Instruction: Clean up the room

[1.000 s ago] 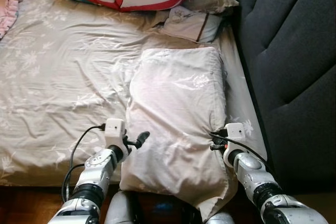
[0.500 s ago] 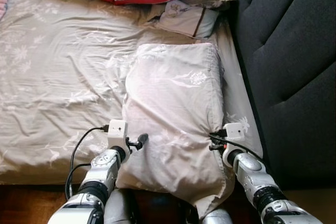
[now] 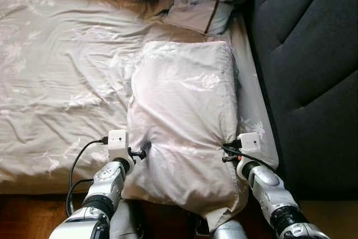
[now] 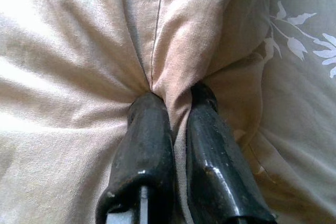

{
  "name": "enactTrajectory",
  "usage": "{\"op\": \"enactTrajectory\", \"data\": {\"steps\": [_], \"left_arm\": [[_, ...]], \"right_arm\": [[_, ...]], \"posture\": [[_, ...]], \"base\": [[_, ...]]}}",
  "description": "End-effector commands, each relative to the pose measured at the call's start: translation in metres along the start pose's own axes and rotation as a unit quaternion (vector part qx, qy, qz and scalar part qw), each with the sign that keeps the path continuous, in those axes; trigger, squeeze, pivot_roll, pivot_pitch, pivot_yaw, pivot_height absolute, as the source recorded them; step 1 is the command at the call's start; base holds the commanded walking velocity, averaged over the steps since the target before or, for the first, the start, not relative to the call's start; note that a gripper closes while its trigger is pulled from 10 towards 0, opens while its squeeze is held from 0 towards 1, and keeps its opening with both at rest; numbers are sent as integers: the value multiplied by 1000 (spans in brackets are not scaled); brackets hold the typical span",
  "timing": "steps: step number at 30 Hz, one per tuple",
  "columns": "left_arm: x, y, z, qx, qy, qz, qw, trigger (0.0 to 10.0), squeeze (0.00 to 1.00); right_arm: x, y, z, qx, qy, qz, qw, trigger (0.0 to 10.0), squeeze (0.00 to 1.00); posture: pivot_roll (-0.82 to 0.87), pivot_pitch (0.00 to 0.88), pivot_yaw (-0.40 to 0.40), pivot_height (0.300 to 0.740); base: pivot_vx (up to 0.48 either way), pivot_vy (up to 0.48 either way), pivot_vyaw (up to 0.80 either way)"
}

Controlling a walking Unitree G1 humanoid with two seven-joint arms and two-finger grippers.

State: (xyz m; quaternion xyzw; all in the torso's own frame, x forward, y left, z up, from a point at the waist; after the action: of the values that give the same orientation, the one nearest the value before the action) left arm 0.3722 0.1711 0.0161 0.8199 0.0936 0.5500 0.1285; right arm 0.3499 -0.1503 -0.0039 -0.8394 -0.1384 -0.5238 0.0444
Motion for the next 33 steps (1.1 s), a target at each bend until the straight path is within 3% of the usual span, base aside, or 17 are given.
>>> {"op": "enactTrajectory", "data": {"steps": [1, 3, 4, 5, 6, 7, 8, 14, 33], "left_arm": [[-41, -8, -10, 13, -67, -14, 998, 10000, 0], [-43, -9, -11, 16, -68, -15, 997, 10000, 0], [-43, -9, -11, 17, -67, -19, 997, 8863, 0], [-42, -8, -11, 16, -65, -24, 997, 3608, 0], [-42, -8, -10, 15, -65, -27, 997, 3608, 0], [-42, -8, -10, 14, -65, -29, 997, 2118, 0], [-41, -7, -10, 10, -63, -34, 997, 0, 0], [-40, -1, -9, -9, -60, -59, 996, 0, 0], [-37, 4, -8, -28, -55, -59, 996, 0, 0]], "right_arm": [[-46, -4, -12, 8, -73, 15, 997, 10000, 0], [-46, -4, -13, 8, -73, 15, 997, 10000, 0], [-48, -4, -14, 7, -74, 15, 997, 10000, 0], [-49, -4, -15, 7, -76, 15, 997, 10000, 0], [-49, -5, -15, 8, -76, 15, 997, 10000, 0], [-49, -6, -15, 8, -77, 15, 997, 10000, 0], [-49, -7, -15, 10, -77, 15, 997, 10000, 0], [-47, -9, -15, 12, -77, 15, 997, 10000, 0], [-46, -17, -14, 17, -81, 19, 996, 10000, 0]], "posture": [[-260, 377, -124, 653], [-265, 380, -126, 653], [-264, 380, -125, 653], [-264, 380, -125, 653], [-264, 380, -125, 653], [-264, 380, -125, 653], [-264, 380, -125, 653], [-261, 368, -127, 653], [-243, 358, -114, 653]], "base": [[0, 0, 0], [0, 0, 0], [0, 0, 0], [0, 0, 0], [0, 0, 0], [0, 0, 0], [0, 0, 0], [0, 0, 0], [0, 0, 0]]}}
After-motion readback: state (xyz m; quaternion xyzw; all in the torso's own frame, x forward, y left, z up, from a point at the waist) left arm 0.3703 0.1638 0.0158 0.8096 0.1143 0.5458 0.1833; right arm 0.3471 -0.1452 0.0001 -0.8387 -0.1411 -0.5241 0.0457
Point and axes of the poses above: a point about 5 cm out from each wrist's last joint towards the gripper, its own z axis pointing out of the wrist towards the gripper, its own x axis along the axis of the wrist's last joint, y = z × x, the point moved 5 cm from there along z, pointing out of the wrist towards the gripper, and after that the axes turned 10 degrees about -z, right-handed, at the moved point
